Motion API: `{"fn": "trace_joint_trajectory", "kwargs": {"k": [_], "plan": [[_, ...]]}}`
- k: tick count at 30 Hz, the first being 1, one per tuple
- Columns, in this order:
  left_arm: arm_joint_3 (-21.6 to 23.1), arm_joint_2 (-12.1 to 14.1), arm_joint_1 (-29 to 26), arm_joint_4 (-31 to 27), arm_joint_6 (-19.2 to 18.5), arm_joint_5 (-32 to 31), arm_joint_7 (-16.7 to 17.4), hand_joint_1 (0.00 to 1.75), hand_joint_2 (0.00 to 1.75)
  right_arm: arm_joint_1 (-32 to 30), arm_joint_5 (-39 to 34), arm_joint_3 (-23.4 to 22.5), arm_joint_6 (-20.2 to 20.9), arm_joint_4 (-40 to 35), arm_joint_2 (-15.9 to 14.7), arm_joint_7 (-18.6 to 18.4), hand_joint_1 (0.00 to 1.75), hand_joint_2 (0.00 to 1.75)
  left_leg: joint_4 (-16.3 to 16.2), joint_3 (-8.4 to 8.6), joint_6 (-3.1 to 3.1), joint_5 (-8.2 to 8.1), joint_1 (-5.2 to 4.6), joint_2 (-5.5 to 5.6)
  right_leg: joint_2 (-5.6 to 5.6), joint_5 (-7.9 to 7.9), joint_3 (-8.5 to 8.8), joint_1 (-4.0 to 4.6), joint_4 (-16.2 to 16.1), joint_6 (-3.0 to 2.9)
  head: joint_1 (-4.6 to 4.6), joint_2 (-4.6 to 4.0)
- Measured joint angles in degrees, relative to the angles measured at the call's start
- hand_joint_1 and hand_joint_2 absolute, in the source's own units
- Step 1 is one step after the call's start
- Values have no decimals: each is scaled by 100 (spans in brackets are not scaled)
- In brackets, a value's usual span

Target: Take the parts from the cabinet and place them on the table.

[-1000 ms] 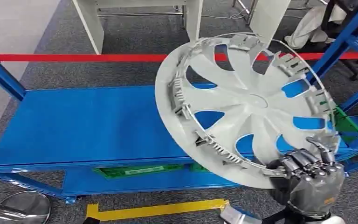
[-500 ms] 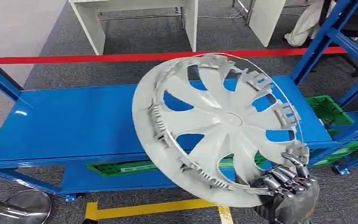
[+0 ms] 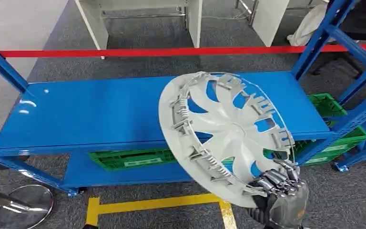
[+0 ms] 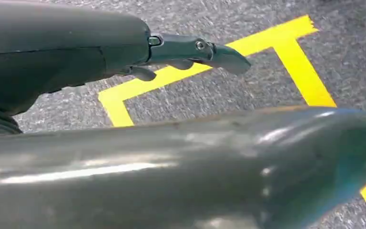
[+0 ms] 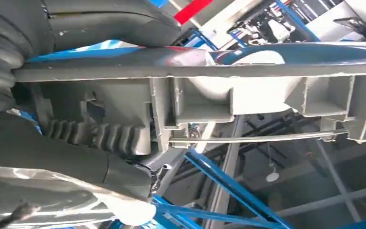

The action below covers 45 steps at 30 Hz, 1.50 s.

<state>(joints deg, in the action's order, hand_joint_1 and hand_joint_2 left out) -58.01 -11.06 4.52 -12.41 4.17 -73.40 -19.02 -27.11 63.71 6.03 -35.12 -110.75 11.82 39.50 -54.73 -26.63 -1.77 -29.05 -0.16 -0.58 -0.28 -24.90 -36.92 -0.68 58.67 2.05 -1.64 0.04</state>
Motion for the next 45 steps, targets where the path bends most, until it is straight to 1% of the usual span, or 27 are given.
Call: {"fn": "trace_joint_trajectory", "kwargs": {"k": [1, 3, 4, 6, 8, 9, 10, 14, 15, 16, 18, 19, 20, 22, 24, 25, 26, 29, 30, 32, 34, 35, 37, 39, 41, 42, 45], "plan": [[-4, 2, 6, 0, 2, 8, 0, 0, 0, 8, -17, 0, 0, 28, 0, 2, 175, 175, 8, -98, -59, 64, 4, 5, 15, -345, -126, -2, 229, 18, -33, 0], [-9, -4, -1, 0, 7, 28, 0, 0, 0, 19, -46, -4, 0, 90, 0, 2, 175, 175, -18, -268, -66, 185, -4, -7, 15, -997, -286, -16, 1060, 70, -37, 0], [-11, -9, -3, 0, 7, 35, 0, 0, 0, 18, -61, -4, 0, 127, 0, 0, 175, 175, -41, -365, -63, 247, -7, -17, 13, -1123, -335, -15, 1444, 94, -37, 0], [-20, -13, -2, 0, 7, 37, 0, 0, 0, 21, -100, -11, 0, 209, 0, 0, 175, 175, -97, -551, -43, 347, -5, -25, 13, -864, -148, -21, 1552, 118, -44, 0], [-37, -20, -1, 0, 7, 39, 0, 0, 0, 27, -144, -11, 0, 260, 0, 2, 175, 175, -193, -722, -5, 415, 8, -25, 11, -477, 457, -38, 818, 120, -42, 0], [-50, -26, 5, 0, 7, 39, 0, 0, 0, 38, -151, -11, 0, 282, 0, 0, 175, 175, -266, -778, 29, 437, 7, -23, 11, -518, 839, -51, 269, 121, -48, 0], [-57, -26, 1, 0, 7, 42, 0, 0, 0, 64, -155, -9, 0, 306, 0, 2, 175, 175, -331, -846, 62, 459, -27, -19, 16, -720, 1157, -21, -145, 111, -50, 0], [-85, -29, -6, 0, 7, 48, -2, 0, 0, 67, -317, 7, 0, 365, 0, 0, 175, 175, -346, -906, 194, 630, -5, -13, 17, -701, 969, 1, -211, -80, -46, 0], [-105, -26, -13, 0, 9, 52, -4, 0, 0, 78, -376, 24, 0, 382, 0, 0, 175, 175, -408, -936, 231, 478, 22, 9, -11, -640, 929, -23, -222, -140, -44, 0], [-112, -29, -23, 0, 9, 55, -4, 0, 0, 77, -445, 46, 0, 404, 0, -2, 175, 175, -627, -993, 270, 100, 23, 17, -14, -578, 866, -23, -222, -199, -24, 0], [-116, -28, -22, 0, 9, 57, -7, 0, 0, 84, -541, 96, 0, 428, 0, -9, 175, 175, -1402, -1143, 320, -574, 40, 19, -18, -460, 722, -16, -212, -219, -15, 0], [-116, -26, -18, 0, 9, 61, -7, 0, 0, 88, -598, 127, 0, 444, 0, -15, 175, 175, -1782, -1192, 334, -756, 45, 19, -19, -398, 689, -11, -205, -216, -15, 0], [-118, -28, -15, 0, 7, 63, -7, 0, 0, 96, -630, 147, 0, 454, 0, -20, 175, 175, -2020, -1178, 338, -754, 47, 19, -20, -330, 603, -9, -187, -214, -13, 0], [-120, -29, -13, 0, 7, 72, -9, 0, 0, 101, -645, 173, 0, 476, 0, -17, 175, 175, -1789, -870, 316, -330, 47, 20, -21, -217, 391, -7, -125, -206, -15, 0], [-120, -29, -11, 0, 7, 72, -9, 0, 0, 103, -651, 201, 0, 487, 0, -20, 175, 175, -787, -186, 247, -68, 44, 36, -17, -139, 255, -6, -73, -182, -13, 0], [-120, -22, 1, 0, 7, 72, -11, 0, 0, 103, -658, 216, 0, 489, 0, -20, 175, 175, -314, 74, 211, -230, 23, 54, -17, -103, 215, 8, -58, -157, -15, 0], [-120, -22, 8, 0, 9, 74, -13, 0, 0, 107, -660, 227, 0, 489, 0, -22, 175, 175, -69, 197, 193, -272, 12, 55, -23, -47, 184, 17, -49, -124, -29, 0], [-120, -22, -2, 0, 7, 81, -13, 0, 0, 107, -660, 271, 0, 492, 0, -17, 175, 175, -80, 73, 112, -166, -25, 54, -29, 122, 152, -6, -107, -1, -20, 0], [-120, -27, -1, 2, 9, 85, -13, 0, 0, 105, -660, 269, 0, 494, 0, -17, 175, 175, -37, 6, 61, -74, 34, 18, -12, 56, 109, -18, -74, 26, -13, 0], [-125, -26, 17, 2, 9, 92, -13, 0, 0, 111, -658, 269, 0, 500, 0, -17, 175, 175, -40, -166, -24, 57, 19, 5, 8, -648, -100, -17, 411, 52, -48, 0], [-125, -35, 14, 2, 7, 92, -13, 0, 0, 110, -660, 269, 0, 505, -2, -17, 175, 175, -47, -336, -35, 197, -3, -3, 9, -1243, -236, -13, 1247, 78, -46, 0], [-125, -35, 14, 2, 7, 90, -13, 0, 0, 112, -664, 269, 0, 518, -2, -17, 175, 175, -61, -446, -35, 277, -13, -11, 8, -1281, -238, -13, 1542, 85, -53, 0], [-133, -35, 15, 2, 7, 96, -13, 0, 0, 124, -743, 280, 0, 544, -13, -46, 175, 175, -110, -663, -19, 412, -22, -16, 8, -833, 10, -13, 1533, 78, -53, 0], [-149, -39, 19, 2, 7, 105, -13, 0, 0, 141, -877, 324, 0, 559, -42, -127, 175, 175, -200, -871, 14, 514, -22, -15, 8, -482, 662, -13, 752, 48, -50, 0], [-157, -46, 23, 2, 9, 142, -17, 0, 0, 198, -972, 397, 0, 570, -74, -181, 175, 175, -320, -982, 66, 585, -57, -4, 14, -810, 1395, 4, -309, 22, -66, 0], [-166, -46, 26, 2, 9, 155, -20, 0, 0, 229, -1010, 443, 0, 588, -100, -216, 175, 175, -334, -1011, 96, 654, -59, -11, 17, -909, 1336, 8, -395, 0, -61, 0], [-221, -46, 26, 2, 15, 186, -20, 0, 0, 271, -1091, 577, 0, 623, -190, -289, 175, 175, -336, -1075, 192, 731, -23, 0, -2, -775, 1196, -9, -366, -140, -63, 0]]}}
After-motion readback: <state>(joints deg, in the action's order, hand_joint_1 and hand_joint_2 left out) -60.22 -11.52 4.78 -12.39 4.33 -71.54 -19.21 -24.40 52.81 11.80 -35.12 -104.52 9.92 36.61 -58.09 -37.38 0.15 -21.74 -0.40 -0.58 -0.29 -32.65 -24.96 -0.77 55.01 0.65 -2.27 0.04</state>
